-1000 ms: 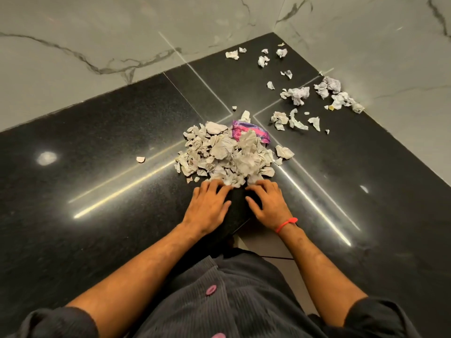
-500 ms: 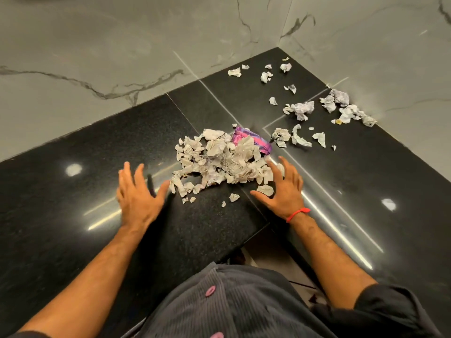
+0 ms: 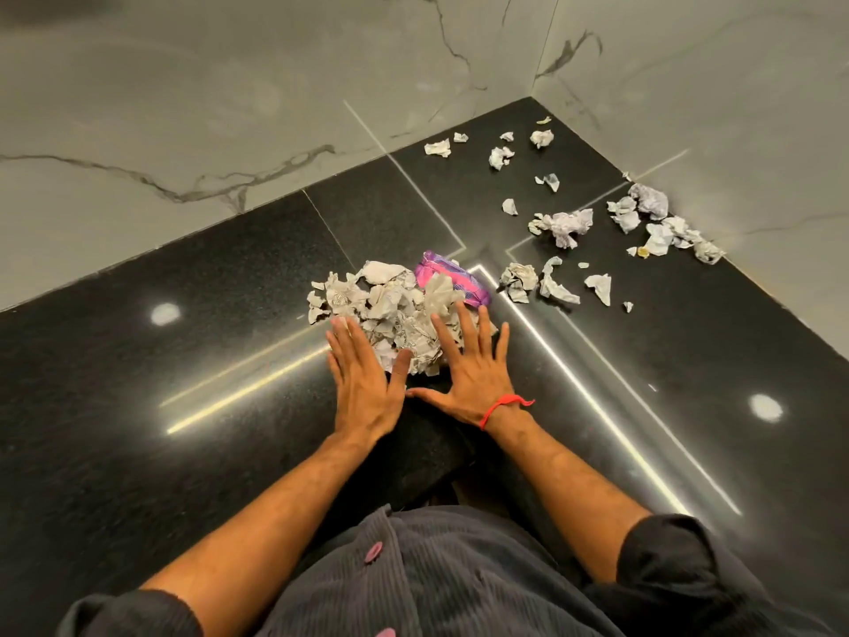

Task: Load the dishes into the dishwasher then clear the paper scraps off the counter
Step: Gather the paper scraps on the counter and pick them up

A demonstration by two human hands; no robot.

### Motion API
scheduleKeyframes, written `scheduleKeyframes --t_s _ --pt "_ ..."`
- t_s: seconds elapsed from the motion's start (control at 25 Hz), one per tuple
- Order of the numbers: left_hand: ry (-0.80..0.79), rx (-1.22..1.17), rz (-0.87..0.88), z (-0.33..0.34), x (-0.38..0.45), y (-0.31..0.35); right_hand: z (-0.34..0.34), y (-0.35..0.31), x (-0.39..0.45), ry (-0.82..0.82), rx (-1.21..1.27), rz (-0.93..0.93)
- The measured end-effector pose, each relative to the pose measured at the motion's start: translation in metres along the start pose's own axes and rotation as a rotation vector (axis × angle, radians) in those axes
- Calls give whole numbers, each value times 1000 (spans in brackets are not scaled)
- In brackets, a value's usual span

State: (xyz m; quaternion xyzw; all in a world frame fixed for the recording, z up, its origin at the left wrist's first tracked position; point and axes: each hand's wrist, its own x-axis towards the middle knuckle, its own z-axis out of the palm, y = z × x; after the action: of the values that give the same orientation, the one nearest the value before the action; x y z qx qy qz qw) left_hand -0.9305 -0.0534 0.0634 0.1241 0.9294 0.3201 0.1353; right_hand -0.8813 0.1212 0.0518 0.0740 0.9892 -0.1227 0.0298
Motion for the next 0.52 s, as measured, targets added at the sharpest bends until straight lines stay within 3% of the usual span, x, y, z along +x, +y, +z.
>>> scheduleKeyframes --t_s 0.16,0.28,0.44,0.52 --pt "27 190 156 -3 -13 -5 -25 48 12 169 127 -15" --pt "-37 341 214 0 -12 -12 -50 122 31 322 110 153" --pt "-42 393 180 8 5 -8 -62 203 47 178 132 422" --pt "-11 417 183 13 13 -5 -57 208 49 78 114 407"
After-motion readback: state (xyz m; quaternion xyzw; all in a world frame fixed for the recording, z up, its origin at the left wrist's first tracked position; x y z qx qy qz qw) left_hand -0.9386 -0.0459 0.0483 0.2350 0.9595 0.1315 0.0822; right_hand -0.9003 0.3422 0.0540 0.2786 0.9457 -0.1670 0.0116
